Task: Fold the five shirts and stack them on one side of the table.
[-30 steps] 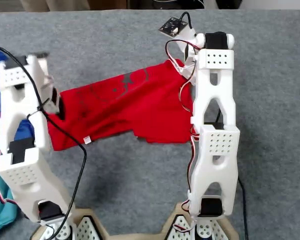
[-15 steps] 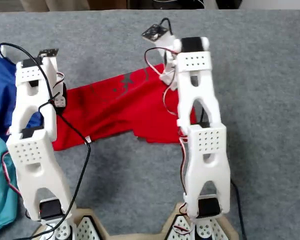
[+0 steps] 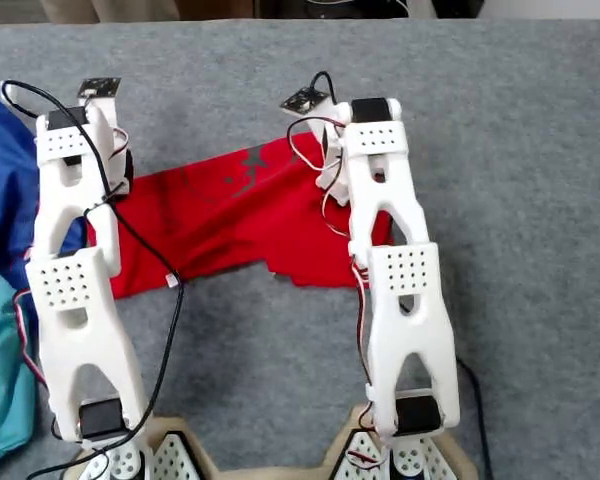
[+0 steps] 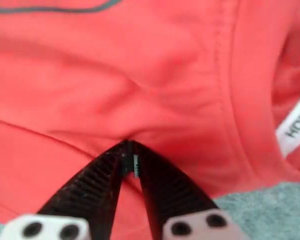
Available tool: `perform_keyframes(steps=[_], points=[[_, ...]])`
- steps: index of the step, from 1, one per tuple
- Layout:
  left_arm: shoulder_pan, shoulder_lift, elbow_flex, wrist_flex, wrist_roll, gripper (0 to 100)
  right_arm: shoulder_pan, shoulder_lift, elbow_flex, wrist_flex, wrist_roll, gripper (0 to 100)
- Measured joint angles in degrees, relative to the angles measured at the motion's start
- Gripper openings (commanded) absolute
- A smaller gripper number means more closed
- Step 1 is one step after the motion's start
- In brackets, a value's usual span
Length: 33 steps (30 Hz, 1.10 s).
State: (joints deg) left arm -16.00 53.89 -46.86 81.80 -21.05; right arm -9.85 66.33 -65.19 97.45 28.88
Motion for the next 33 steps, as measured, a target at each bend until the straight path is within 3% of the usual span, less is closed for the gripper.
perform_keyframes(steps=[14,25,28,33], points=[[0.1,12.1,-20.3,0.1,-2.5,2,4.6,0.2,-0.1,1.6,11.6,0.6],[-0.7,15.4,-26.3,-3.3,-2.4,2,4.9,0.4,-2.8,3.5,18.4,0.6],[-0.8,15.6,-29.7,-1.0,0.1,2,5.1,0.0,-6.2,3.6,17.8,0.7],[-0.3,15.7,-43.0,10.5,2.6,2,3.0,-6.2,-6.9,3.8,17.8,0.7]])
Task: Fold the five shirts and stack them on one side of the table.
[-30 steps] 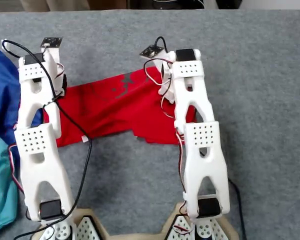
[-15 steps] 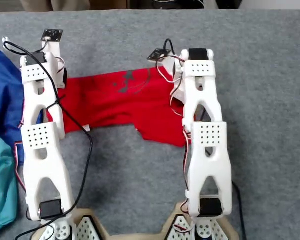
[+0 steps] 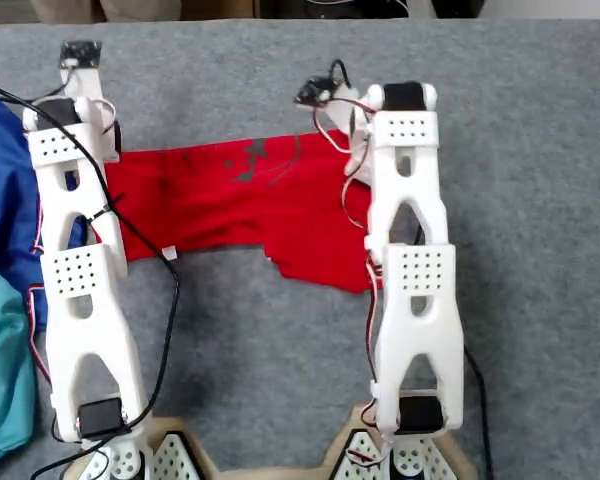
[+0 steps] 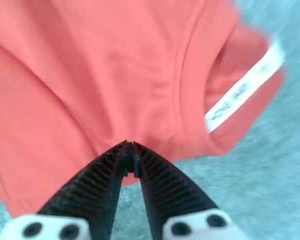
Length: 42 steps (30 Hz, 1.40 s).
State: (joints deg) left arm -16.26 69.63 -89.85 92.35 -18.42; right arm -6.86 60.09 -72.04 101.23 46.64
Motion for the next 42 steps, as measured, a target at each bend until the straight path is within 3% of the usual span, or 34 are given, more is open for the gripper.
perform_keyframes(steps=[3,7,19,24,31,42], points=[[2.1,-0.4,-2.2,6.1,0.0,2,-1.4,-5.3,2.4,0.1,-0.2,0.6],[4.3,-4.0,1.5,7.7,0.8,2,-2.2,-10.7,9.8,0.1,-0.4,0.6],[14.5,-25.1,43.2,7.9,3.3,2,-2.0,-5.2,17.5,-20.9,-1.0,0.8],[14.5,-29.4,56.6,6.3,3.5,2,-2.0,1.6,14.8,-26.8,-1.0,0.8],[14.5,-32.5,74.4,-6.9,3.7,2,-1.3,9.4,4.3,-27.4,-0.9,0.7],[12.8,-33.5,78.0,-6.7,3.0,2,0.1,19.3,-10.9,-27.5,1.7,0.7]])
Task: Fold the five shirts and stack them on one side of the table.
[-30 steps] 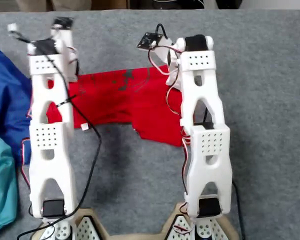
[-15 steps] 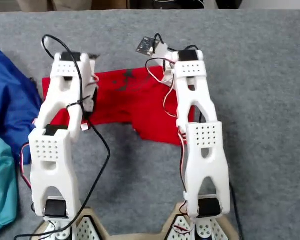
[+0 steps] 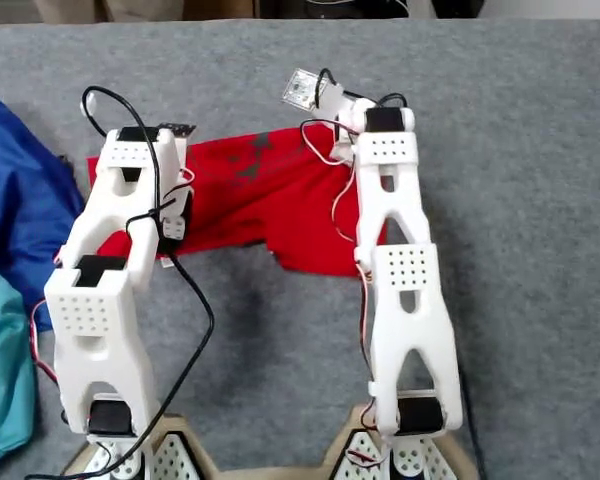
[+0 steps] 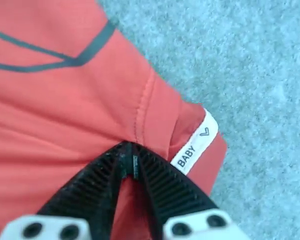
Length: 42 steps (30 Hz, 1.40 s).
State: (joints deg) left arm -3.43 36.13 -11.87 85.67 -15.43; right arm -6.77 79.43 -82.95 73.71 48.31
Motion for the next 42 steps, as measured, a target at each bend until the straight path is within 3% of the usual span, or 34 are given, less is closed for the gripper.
perform_keyframes(steps=[6,19,26,31,42], points=[[-0.3,-0.3,-0.4,3.0,-1.9,2,0.0,0.2,-1.5,0.4,0.1,0.7],[-1.9,-8.7,-17.1,9.3,-1.7,2,-1.4,-9.3,-9.5,21.2,0.1,0.6],[-5.7,-2.9,-20.0,-0.4,-1.8,2,-1.4,-20.2,-9.1,27.7,-2.6,0.6],[-8.1,6.6,-25.0,-4.7,-1.7,2,-1.4,-23.2,1.2,27.8,-6.1,0.5],[-10.0,24.7,-47.9,-1.0,-1.7,2,0.4,-23.6,26.3,22.8,-8.7,0.5]])
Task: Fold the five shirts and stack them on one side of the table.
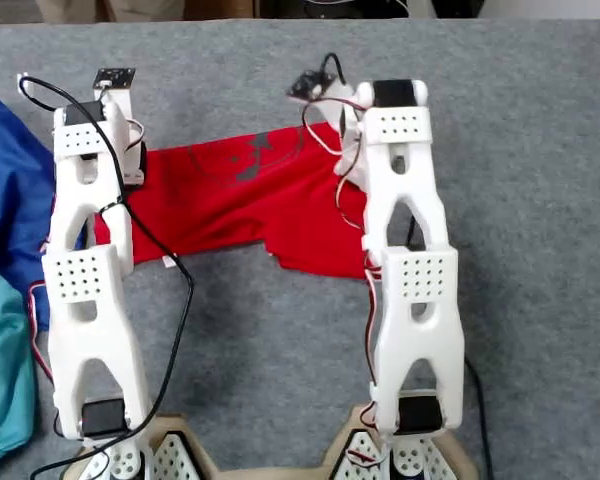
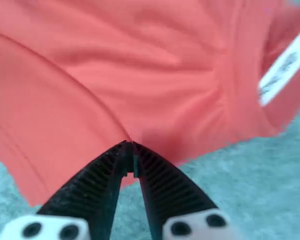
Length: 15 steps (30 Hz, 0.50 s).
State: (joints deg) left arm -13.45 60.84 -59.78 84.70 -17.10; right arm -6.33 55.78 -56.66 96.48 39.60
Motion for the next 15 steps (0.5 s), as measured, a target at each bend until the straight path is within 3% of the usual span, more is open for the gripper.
perform_keyframes(steps=[7,15], points=[[-1.7,6.9,-10.9,0.1,-3.0,2,4.3,4.3,2.0,-1.0,1.7,0.5],[-3.1,8.4,-14.3,0.2,-4.0,2,6.5,4.4,1.1,-0.9,5.3,0.5]])
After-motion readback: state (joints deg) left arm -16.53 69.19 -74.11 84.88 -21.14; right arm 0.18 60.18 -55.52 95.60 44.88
